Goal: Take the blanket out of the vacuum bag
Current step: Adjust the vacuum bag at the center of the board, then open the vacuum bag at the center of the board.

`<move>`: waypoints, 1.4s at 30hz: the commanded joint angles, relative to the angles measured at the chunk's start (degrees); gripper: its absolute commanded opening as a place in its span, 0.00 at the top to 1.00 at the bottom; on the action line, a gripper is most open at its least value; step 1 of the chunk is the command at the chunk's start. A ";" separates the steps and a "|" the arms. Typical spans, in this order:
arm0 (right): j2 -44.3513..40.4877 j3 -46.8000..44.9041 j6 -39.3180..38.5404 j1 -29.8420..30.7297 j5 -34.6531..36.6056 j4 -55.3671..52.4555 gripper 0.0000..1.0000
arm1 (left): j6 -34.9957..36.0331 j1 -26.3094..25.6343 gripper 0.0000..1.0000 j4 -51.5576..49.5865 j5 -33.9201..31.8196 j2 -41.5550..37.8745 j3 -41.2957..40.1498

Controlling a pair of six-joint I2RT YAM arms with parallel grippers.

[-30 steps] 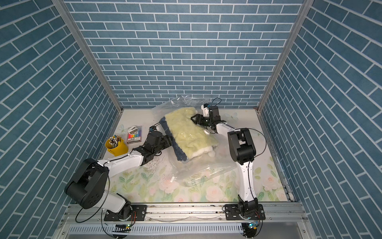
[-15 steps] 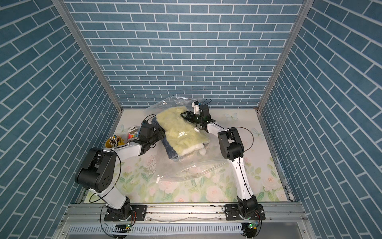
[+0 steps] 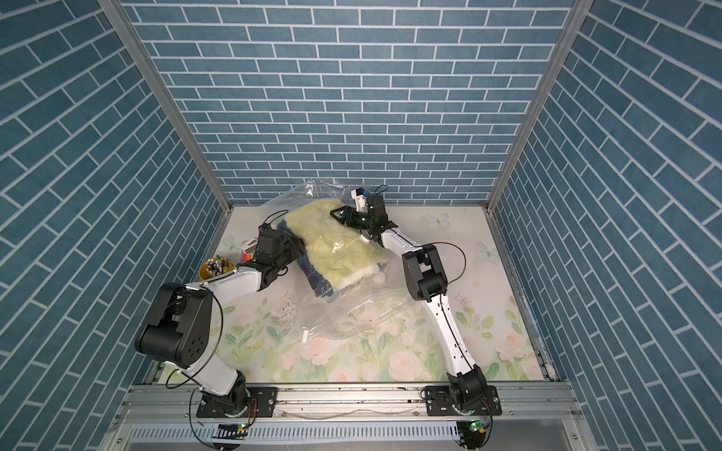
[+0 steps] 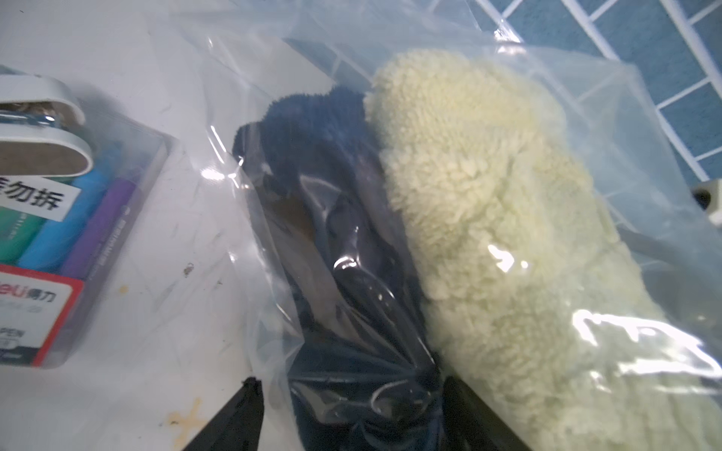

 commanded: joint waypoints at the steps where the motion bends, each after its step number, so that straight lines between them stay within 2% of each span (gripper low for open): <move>1: -6.25 -3.62 -3.07 1.25 0.89 -5.05 0.28 | 1.00 0.93 0.21 -3.58 -1.73 -3.14 2.22; 4: -12.48 -9.44 -4.22 -0.37 5.47 -5.07 0.26 | 0.74 0.86 0.12 -5.87 -2.32 -6.72 2.75; 8: -19.30 -15.93 -3.80 -4.08 6.26 -4.46 0.25 | 2.18 0.62 0.01 -12.02 -2.73 -11.92 4.84; 12: -29.66 -27.33 -3.50 -7.84 6.21 -2.89 0.25 | 4.22 -0.58 0.00 -19.16 -3.39 -19.64 5.48; 15: -38.50 -41.96 -2.24 -9.50 6.52 0.16 0.27 | 5.60 -2.90 0.00 -26.76 -2.39 -24.97 7.34; 18: -47.08 -56.01 -2.06 -10.05 7.45 1.62 0.28 | 7.42 -9.46 0.01 -32.83 -2.53 -28.01 8.45; 23: -58.91 -73.85 -3.81 -10.14 10.00 2.09 0.32 | 9.29 -24.84 0.05 -41.74 -12.38 -26.05 11.81; 26: -64.78 -80.21 -6.98 -10.14 12.31 -0.01 0.32 | 8.57 -33.05 0.05 -43.13 -20.26 -24.90 14.20; 29: -68.74 -84.02 -7.49 -10.14 13.79 -0.25 0.32 | 6.59 -37.14 0.07 -44.94 -24.85 -23.49 16.37; 35: -75.19 -87.64 -6.91 -10.91 16.29 -1.52 0.37 | 8.69 -45.83 0.11 -56.14 -32.60 -15.66 25.28; 38: -78.20 -88.83 -5.71 -11.02 17.44 -4.98 0.39 | 8.78 -50.17 0.12 -59.74 -36.91 -13.41 25.58; 42: -84.89 -88.70 -4.71 -11.02 20.72 -15.36 0.41 | 9.00 -51.97 0.17 -58.97 -35.83 -15.84 22.06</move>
